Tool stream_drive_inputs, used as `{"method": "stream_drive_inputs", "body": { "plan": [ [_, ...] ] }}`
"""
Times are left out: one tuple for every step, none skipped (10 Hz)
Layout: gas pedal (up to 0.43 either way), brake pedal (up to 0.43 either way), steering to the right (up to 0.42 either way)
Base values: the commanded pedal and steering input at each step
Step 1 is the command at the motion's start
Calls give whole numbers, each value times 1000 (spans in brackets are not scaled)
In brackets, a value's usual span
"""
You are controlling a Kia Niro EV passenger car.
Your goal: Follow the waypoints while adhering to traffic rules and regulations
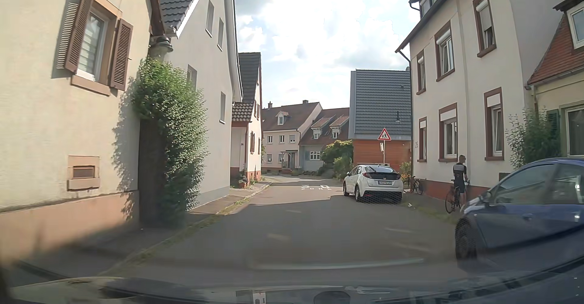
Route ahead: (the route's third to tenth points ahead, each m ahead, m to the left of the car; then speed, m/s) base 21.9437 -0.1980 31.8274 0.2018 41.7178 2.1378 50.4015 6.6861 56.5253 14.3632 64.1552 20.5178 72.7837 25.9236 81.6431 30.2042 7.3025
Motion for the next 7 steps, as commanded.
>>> {"method": "stream_drive_inputs", "body": {
  "plan": [
    [0,0,0],
    [0,0,0],
    [0,0,0],
    [0,0,0],
    [0,0,0],
    [0,0,0],
    [0,0,0]
  ]
}}
